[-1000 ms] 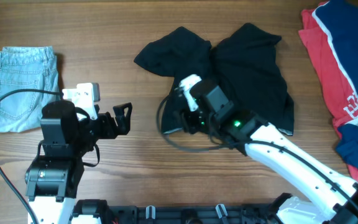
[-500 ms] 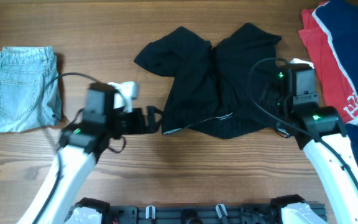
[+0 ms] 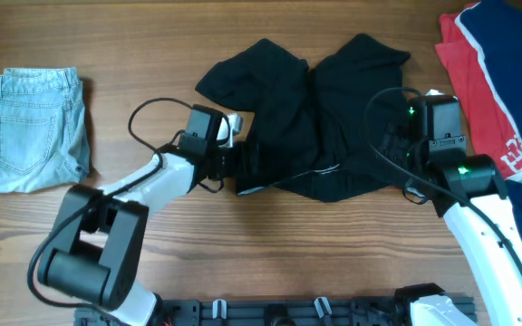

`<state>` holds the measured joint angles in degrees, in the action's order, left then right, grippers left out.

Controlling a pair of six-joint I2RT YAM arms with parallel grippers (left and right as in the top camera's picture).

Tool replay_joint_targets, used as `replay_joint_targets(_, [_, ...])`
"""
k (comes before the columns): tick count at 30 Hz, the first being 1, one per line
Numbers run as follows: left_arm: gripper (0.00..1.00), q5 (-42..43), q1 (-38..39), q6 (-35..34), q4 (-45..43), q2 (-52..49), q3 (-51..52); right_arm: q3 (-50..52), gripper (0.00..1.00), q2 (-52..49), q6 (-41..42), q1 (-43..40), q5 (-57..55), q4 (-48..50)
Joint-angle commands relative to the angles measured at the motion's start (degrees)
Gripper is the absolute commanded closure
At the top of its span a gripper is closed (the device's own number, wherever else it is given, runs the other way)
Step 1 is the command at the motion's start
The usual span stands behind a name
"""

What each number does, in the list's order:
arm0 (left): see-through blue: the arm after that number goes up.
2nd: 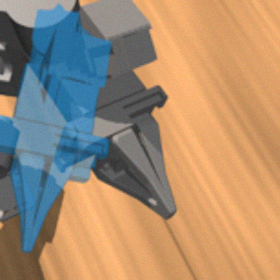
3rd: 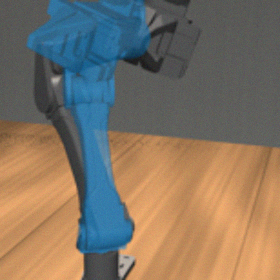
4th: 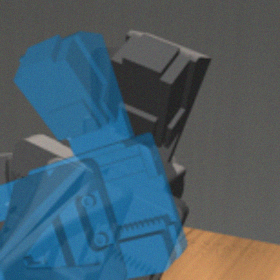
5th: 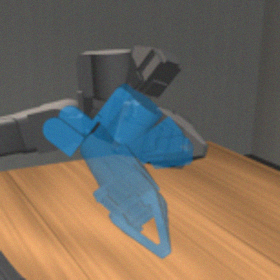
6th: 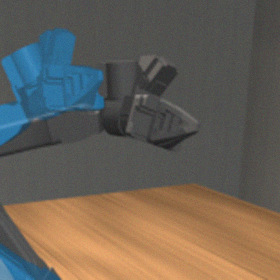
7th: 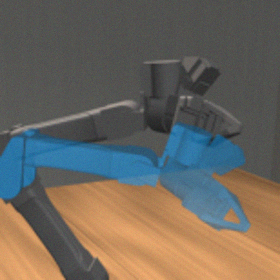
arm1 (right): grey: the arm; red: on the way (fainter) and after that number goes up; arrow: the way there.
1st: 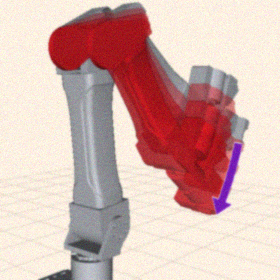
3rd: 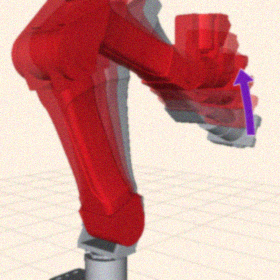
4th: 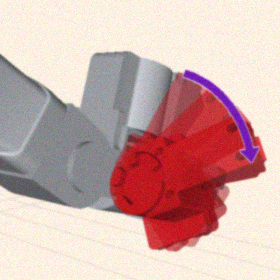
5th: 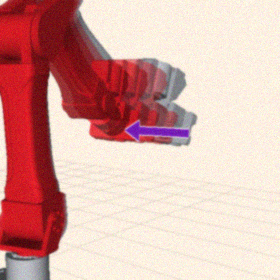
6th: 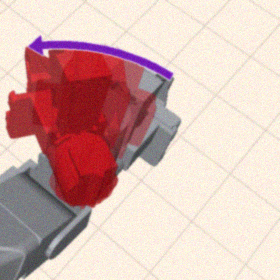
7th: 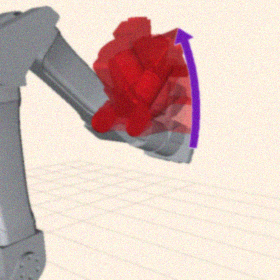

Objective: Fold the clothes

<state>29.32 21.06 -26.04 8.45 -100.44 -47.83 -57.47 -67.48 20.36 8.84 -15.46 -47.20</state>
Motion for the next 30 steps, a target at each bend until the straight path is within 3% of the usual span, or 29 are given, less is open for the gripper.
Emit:
replay_joint_targets(1, [0.86, 2.5, 1.7, -0.3, 1.4, -4.0, 2.1, 0.0, 0.19, 0.2, 0.7, -0.2, 0.3, 0.0])
replay_joint_targets(2, [0.96, 3.7, 1.7, -0.3, 1.7, -3.8, 2.1, 0.0, 0.19, 0.2, 0.7, -0.2, 0.3, 0.0])
replay_joint_targets(6, [0.96, 3.7, -2.7, -0.1, 4.7, 0.5, 2.0, 0.0, 0.2, 0.2, 0.7, -0.2, 0.2, -0.1])
replay_joint_targets(10, [0.96, 1.3, -20.0, 0.0, 6.0, 10.8, -2.1, 0.0, 0.19, 0.2, 0.7, -0.2, 0.2, -0.1])
replay_joint_targets(13, [0.94, 1.4, -33.0, -2.6, 6.0, 15.1, -10.8, 0.0, 0.19, 0.2, 0.7, -0.2, 0.3, -0.1])
replay_joint_targets(15, [0.11, 4.0, -37.4, -2.9, 7.6, 15.4, -15.3, 0.0, 0.19, 0.2, 0.8, -0.2, 0.3, -0.1])
replay_joint_targets(16, [0.0, 5.7, -38.4, -2.9, 9.3, 15.4, -16.5, 0.0, 0.2, 0.2, 0.8, -0.2, 0.3, 0.0])
replay_joint_targets(19, [0.0, 8.3, -38.3, -1.9, 22.1, 15.2, -16.7, 0.0, 0.2, 0.2, 0.8, -0.2, 0.3, -0.1])
replay_joint_targets(24, [0.0, 6.8, -32.2, 6.1, 45.9, 14.4, -16.6, 0.0, 0.19, 0.2, 0.8, -0.2, 0.3, -0.1])
replay_joint_targets(27, [0.0, 3.4, -24.3, 8.0, 49.5, 14.3, -14.1, 0.0, 0.2, 0.2, 0.8, -0.2, 0.3, -0.5])
replay_joint_targets(30, [0.0, -2.7, -18.8, 4.1, 49.4, 14.3, -10.4, 0.0, 0.19, 0.2, 0.6, -0.2, 0.5, -1.3])
